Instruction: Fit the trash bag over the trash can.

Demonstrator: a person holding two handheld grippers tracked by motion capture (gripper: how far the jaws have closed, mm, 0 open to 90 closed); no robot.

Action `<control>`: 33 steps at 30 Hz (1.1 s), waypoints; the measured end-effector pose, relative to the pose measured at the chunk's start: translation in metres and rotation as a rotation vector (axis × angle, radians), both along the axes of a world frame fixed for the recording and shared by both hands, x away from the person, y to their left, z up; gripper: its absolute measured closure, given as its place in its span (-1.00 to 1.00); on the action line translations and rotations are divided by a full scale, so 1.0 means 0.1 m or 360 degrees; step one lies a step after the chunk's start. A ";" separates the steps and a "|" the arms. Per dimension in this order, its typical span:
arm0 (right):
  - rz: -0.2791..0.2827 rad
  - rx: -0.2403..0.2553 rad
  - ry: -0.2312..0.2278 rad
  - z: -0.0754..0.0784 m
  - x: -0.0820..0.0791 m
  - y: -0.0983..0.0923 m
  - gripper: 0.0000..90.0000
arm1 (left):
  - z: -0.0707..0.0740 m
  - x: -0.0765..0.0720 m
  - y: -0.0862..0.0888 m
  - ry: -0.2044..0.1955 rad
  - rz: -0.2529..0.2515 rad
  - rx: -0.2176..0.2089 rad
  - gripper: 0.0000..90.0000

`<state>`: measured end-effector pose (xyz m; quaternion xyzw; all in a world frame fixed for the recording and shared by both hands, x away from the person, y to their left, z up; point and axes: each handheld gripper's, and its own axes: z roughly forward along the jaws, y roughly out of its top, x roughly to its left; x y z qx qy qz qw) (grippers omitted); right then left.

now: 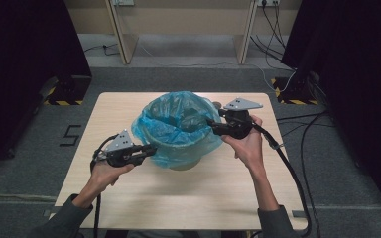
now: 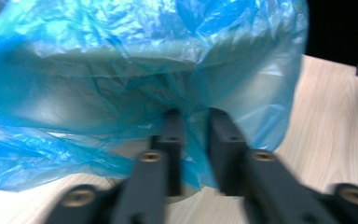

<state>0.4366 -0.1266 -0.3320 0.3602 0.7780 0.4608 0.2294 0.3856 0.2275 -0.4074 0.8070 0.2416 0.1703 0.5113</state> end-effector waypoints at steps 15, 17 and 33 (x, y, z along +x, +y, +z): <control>-0.0031 -0.0006 0.0005 0.16 0.21 0.10 0.01 | -0.17 0.47 0.57 0.0021 0.0300 -0.0009 0.99; -0.0041 -0.0012 0.0017 0.16 0.25 0.12 -0.03 | -0.17 0.48 0.57 0.0015 0.0300 -0.0017 0.98; 0.0022 0.0065 0.0127 -0.07 0.69 0.08 0.88 | -0.15 0.53 0.48 -0.0001 0.0261 -0.0038 0.96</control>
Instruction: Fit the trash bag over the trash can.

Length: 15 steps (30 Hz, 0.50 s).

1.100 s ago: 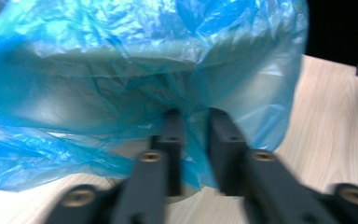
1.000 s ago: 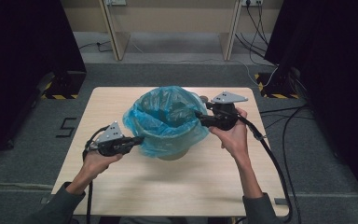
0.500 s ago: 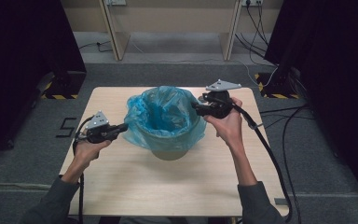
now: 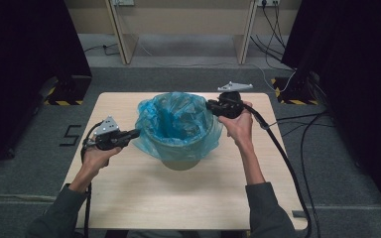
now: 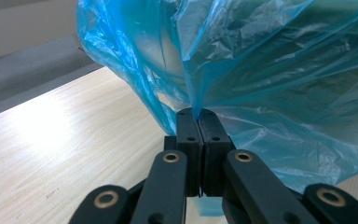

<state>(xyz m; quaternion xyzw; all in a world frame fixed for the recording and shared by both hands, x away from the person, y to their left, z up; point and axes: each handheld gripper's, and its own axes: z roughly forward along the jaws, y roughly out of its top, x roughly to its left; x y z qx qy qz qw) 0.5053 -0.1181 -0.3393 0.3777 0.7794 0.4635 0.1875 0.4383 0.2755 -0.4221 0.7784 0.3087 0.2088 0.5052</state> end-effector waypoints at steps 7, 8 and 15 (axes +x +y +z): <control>0.0003 -0.0026 -0.0026 0.02 -0.02 -0.04 1.00 | 0.01 -0.01 -0.04 -0.0005 -0.0014 -0.0001 0.96; -0.0019 -0.0064 -0.0049 0.02 -0.03 -0.03 1.00 | 0.01 -0.01 -0.04 -0.0008 -0.0012 0.0001 0.96; -0.0057 -0.0150 -0.0024 -0.06 0.00 -0.11 1.00 | -0.04 -0.02 0.07 0.0010 0.0010 -0.0012 0.97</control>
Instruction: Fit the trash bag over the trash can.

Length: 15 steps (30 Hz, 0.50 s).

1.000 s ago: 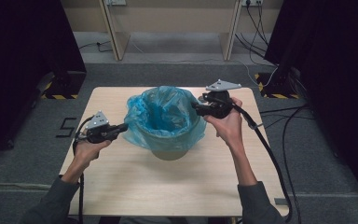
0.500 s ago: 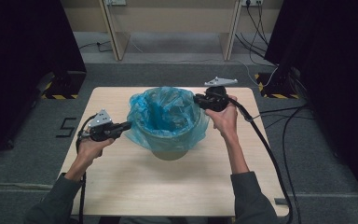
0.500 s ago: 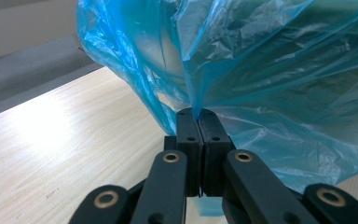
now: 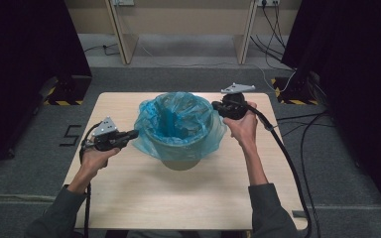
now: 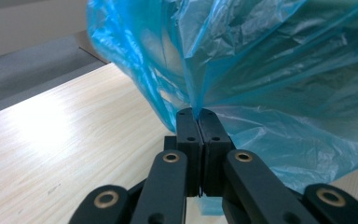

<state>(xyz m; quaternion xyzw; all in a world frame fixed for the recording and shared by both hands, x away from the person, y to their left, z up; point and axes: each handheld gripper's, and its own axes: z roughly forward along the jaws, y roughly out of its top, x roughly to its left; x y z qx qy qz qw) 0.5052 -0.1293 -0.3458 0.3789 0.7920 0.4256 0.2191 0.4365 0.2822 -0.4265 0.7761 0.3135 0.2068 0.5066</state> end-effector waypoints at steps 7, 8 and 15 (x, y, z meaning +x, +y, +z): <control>-0.0009 -0.0045 0.0108 -0.28 0.07 -0.10 1.00 | -0.20 -0.05 -0.01 0.0062 -0.0017 0.0088 0.98; -0.0011 -0.0057 0.0115 -0.30 0.07 -0.09 1.00 | -0.22 -0.05 -0.01 0.0071 -0.0021 0.0087 0.98; -0.0176 -0.0063 0.0003 -0.11 -0.04 -0.15 0.32 | -0.14 -0.15 0.02 0.0018 -0.0010 0.0055 0.62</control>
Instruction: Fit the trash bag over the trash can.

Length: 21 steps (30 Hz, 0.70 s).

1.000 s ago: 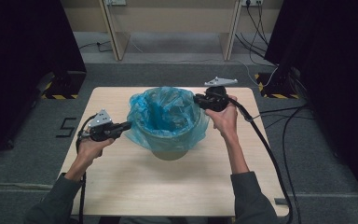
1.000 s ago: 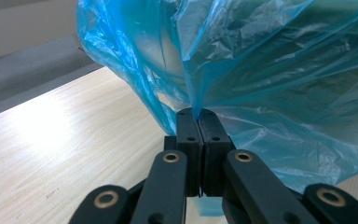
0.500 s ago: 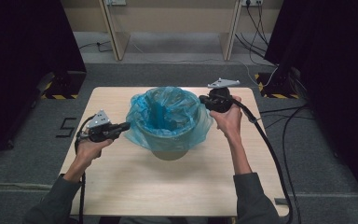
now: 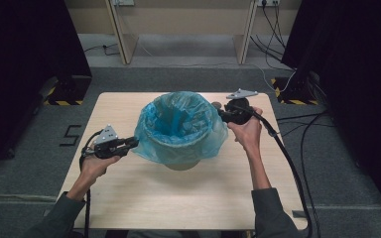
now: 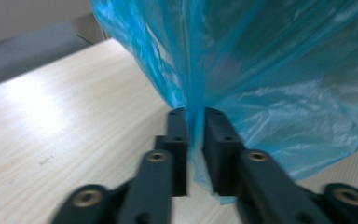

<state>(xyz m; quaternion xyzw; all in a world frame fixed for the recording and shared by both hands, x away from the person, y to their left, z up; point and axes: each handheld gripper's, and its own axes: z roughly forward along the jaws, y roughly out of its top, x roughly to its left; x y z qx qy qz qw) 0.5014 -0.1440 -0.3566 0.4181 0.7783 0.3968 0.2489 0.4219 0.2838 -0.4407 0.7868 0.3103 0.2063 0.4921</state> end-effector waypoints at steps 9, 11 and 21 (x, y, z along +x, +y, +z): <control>0.0061 0.0149 -0.0112 0.39 -0.16 0.12 -0.05 | 0.18 -0.19 -0.01 -0.0039 0.0007 -0.0039 -0.11; 0.0122 0.0133 -0.0113 0.45 -0.17 0.25 -0.05 | 0.20 -0.24 -0.03 -0.0044 -0.0015 -0.0039 -0.15; 0.0351 0.0033 -0.0031 0.54 -0.11 0.80 -0.06 | -0.05 -0.45 -0.04 0.0024 -0.0044 -0.0002 -0.31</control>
